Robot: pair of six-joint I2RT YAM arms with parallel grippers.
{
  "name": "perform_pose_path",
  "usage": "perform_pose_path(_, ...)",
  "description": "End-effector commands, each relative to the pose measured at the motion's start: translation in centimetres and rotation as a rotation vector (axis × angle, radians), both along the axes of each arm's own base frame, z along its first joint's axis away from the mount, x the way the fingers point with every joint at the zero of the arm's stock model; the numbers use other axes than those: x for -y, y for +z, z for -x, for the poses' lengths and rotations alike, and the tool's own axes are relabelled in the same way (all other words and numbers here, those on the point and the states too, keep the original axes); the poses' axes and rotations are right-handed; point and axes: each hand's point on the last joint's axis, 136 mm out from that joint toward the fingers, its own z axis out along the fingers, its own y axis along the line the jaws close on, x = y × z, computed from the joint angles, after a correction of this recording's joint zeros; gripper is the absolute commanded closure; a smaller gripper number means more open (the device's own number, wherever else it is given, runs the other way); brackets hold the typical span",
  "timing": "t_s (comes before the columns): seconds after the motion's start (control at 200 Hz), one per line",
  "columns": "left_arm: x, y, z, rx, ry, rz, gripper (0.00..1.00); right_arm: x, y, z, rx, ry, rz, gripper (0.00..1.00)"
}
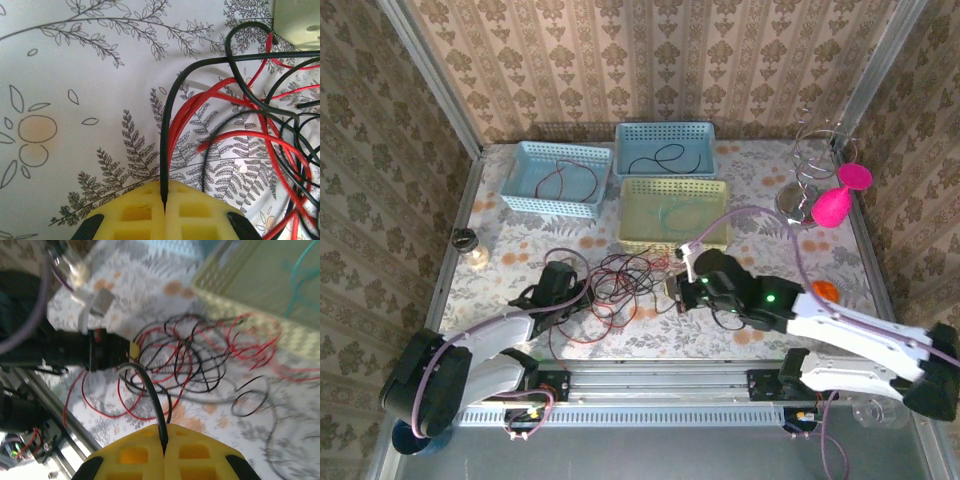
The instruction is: Untangle the cables
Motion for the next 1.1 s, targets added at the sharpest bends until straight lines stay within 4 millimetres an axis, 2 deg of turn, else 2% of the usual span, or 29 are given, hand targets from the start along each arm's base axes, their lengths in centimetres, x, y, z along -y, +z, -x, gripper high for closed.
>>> perform_pose_path(0.0, 0.0, 0.3, -0.8, 0.026, 0.020, -0.014, 1.00, 4.1, 3.5, -0.3, 0.128, -0.084, 0.096, 1.00)
perform_pose_path(0.135, 0.4, 0.2, -1.1, 0.022, 0.009, -0.012, 1.00, 6.7, 10.2, -0.1, 0.286, -0.135, 0.026, 1.00)
perform_pose_path(0.245, 0.8, 0.0, -1.4, 0.013, 0.000, -0.008, 1.00, 9.0, 14.9, 0.1, 0.398, -0.189, -0.011, 1.00)
perform_pose_path(0.505, 1.6, -0.2, -2.1, 0.002, -0.014, -0.002, 1.00, 14.4, 24.3, 1.5, 0.614, -0.329, -0.156, 1.00)
perform_pose_path(0.625, 2.0, 0.2, -2.3, 0.001, -0.031, 0.004, 1.00, 16.2, 27.6, 2.8, 0.670, -0.345, -0.235, 1.00)
perform_pose_path(0.645, 2.2, 0.3, -2.4, 0.003, -0.037, 0.008, 0.99, 16.4, 28.0, 2.9, 0.676, -0.345, -0.246, 1.00)
perform_pose_path(0.695, 2.5, 1.0, -2.4, 0.011, -0.052, 0.016, 0.89, 16.4, 28.5, 3.1, 0.686, -0.341, -0.260, 1.00)
perform_pose_path(0.805, 2.9, 3.0, -2.4, 0.038, -0.092, 0.023, 0.49, 15.5, 27.9, 2.4, 0.674, -0.338, -0.222, 1.00)
perform_pose_path(0.865, 2.8, 4.6, -2.2, 0.061, -0.110, 0.019, 0.35, 14.8, 27.2, 1.8, 0.664, -0.337, -0.186, 1.00)
perform_pose_path(0.94, 2.6, 6.7, -2.0, 0.098, -0.126, 0.015, 0.29, 14.1, 26.6, 1.0, 0.663, -0.347, -0.157, 1.00)
perform_pose_path(1.095, 1.3, 10.8, -1.3, 0.201, -0.109, 0.022, 0.29, 12.9, 26.2, 0.0, 0.656, -0.353, -0.128, 1.00)
